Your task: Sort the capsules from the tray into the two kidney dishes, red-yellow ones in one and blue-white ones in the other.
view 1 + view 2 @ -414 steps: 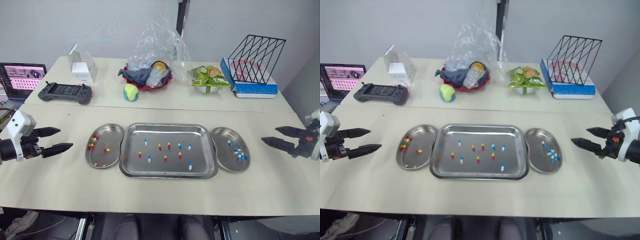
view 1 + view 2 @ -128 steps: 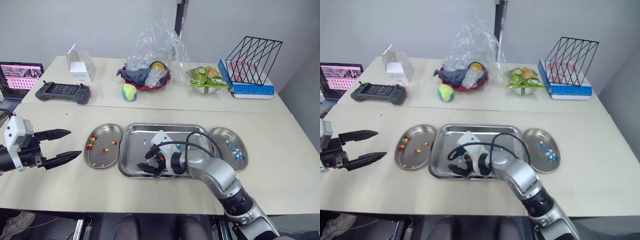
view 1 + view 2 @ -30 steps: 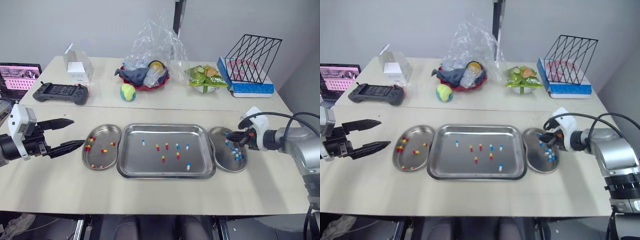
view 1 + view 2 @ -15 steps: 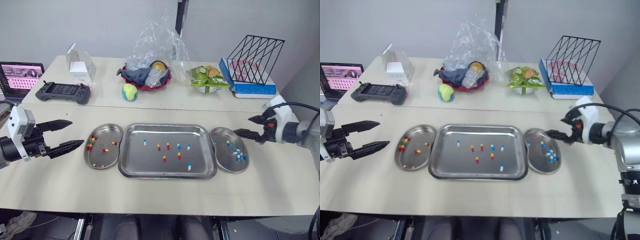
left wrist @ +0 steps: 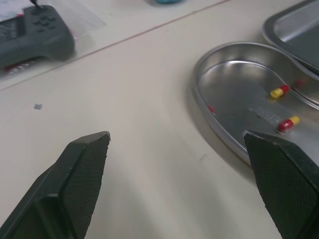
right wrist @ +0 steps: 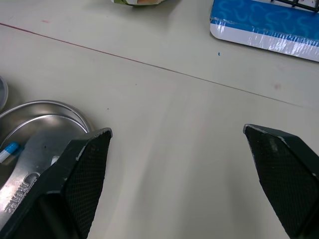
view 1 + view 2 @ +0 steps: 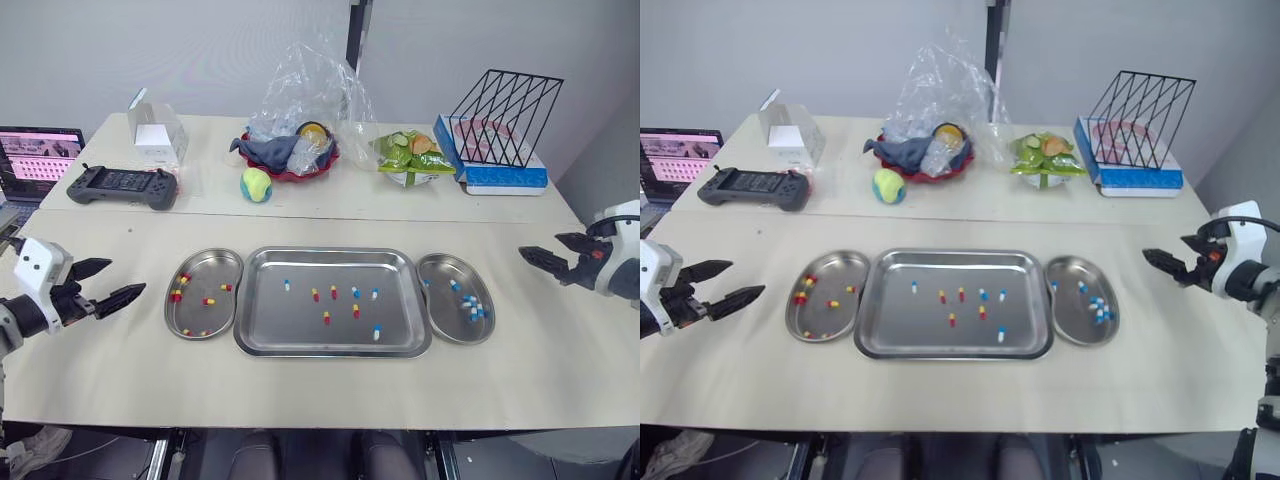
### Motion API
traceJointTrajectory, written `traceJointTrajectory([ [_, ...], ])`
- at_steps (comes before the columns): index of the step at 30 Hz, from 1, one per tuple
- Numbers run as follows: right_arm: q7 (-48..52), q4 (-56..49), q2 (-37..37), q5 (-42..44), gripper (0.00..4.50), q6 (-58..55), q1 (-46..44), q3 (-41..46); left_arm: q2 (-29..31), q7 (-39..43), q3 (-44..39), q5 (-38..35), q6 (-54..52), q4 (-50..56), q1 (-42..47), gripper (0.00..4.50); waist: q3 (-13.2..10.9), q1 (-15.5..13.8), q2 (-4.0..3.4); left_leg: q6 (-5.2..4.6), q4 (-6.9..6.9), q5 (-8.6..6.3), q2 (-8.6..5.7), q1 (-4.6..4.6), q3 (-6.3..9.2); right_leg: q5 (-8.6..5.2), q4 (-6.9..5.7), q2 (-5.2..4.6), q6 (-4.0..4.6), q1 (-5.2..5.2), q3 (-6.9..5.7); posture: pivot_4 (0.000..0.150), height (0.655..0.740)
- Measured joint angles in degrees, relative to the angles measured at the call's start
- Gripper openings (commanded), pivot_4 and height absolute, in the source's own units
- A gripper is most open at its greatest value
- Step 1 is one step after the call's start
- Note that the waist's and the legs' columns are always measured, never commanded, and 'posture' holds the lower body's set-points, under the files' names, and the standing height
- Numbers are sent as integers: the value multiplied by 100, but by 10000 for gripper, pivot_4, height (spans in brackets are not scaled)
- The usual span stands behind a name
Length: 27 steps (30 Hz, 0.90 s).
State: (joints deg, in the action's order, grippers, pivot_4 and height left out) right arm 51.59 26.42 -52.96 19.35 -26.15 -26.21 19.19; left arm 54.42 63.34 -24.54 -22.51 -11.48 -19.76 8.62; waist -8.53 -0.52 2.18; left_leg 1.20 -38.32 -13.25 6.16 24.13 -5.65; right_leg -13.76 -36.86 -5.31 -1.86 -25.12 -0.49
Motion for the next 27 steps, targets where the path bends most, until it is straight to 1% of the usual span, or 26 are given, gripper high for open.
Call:
traceJointTrajectory([
  [8,-60,3,69,0,44581,77,67,0,41,149,-26,-94,-388,-20,33,45000,0,-9,0,1,-1,0,0,0,-1,0,0,-2,0,1,0,1500,7334],
  [13,-56,-11,69,-1,44581,71,67,-9,38,289,-266,-620,-814,128,71,45000,0,-4,0,0,-1,0,0,0,-1,0,-1,-1,0,1,0,1500,7334],
  [16,-33,-204,69,0,44581,29,80,-45,38,346,-299,-712,-876,318,33,45000,0,-1,0,1,-1,0,0,-1,-1,0,-2,-1,0,1,1,1500,7334],
  [19,158,-871,138,197,44581,-202,205,-126,38,385,-305,-757,-948,386,9,45000,0,-3,0,1,0,0,0,-2,1,0,-3,1,0,2,1,1500,7334],
  [23,461,-2134,240,447,44581,-530,305,-663,36,578,-308,-1017,-1251,701,-64,45000,0,15,0,1,0,1,1,-2,1,0,-6,1,0,0,2,1500,7334],
  [27,414,-3099,460,570,44581,-1025,99,-1258,36,623,-351,-1151,-1382,969,-202,45000,0,6,0,1,-2,1,1,-2,3,0,-8,1,0,0,1,1500,7334],
])
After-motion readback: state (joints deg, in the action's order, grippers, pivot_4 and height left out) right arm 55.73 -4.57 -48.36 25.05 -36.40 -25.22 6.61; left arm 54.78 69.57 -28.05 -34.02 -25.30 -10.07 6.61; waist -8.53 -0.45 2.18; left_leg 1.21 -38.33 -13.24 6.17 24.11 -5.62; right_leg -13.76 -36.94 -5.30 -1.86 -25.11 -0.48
